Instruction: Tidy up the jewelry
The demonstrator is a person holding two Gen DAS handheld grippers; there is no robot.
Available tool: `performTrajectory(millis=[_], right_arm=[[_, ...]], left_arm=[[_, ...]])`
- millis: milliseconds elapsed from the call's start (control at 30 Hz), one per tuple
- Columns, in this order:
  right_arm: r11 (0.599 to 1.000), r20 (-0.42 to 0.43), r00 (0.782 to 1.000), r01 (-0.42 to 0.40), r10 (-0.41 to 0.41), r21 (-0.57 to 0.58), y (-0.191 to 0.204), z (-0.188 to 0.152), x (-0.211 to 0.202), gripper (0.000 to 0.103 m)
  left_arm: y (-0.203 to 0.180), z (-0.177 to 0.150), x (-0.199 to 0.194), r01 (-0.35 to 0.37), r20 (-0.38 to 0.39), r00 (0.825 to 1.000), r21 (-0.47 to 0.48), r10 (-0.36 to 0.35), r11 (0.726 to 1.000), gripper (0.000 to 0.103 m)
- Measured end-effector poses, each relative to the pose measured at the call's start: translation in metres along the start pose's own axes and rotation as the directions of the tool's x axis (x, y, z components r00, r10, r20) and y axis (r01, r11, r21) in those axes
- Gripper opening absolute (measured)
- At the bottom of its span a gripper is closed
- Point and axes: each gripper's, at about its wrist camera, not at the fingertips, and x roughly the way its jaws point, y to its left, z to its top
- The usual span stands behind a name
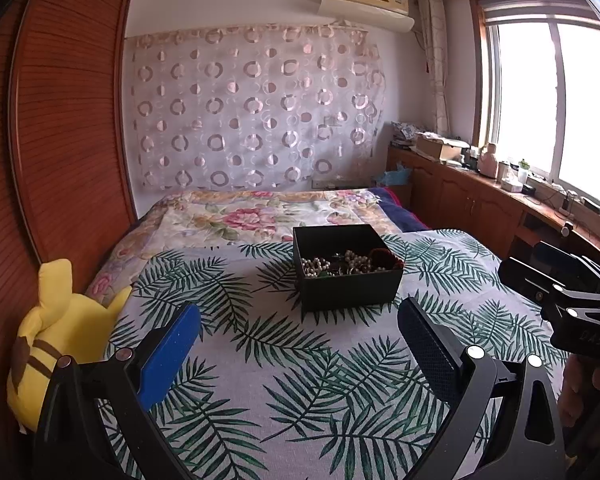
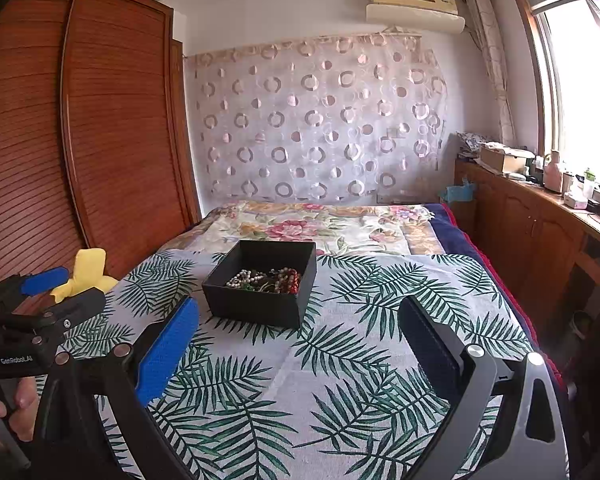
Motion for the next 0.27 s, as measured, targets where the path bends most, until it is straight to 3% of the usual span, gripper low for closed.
performTrajectory(millis=[267], right_arm=[[1.0,0.002,1.0,0.001,-0.001,0.001,-0.0007,-0.0003,-0.0001,0.101]], left_arm=[[0.0013,0.0006,0.0,-0.003,0.0,1.0,-0.003,0.003,1.0,0.095]])
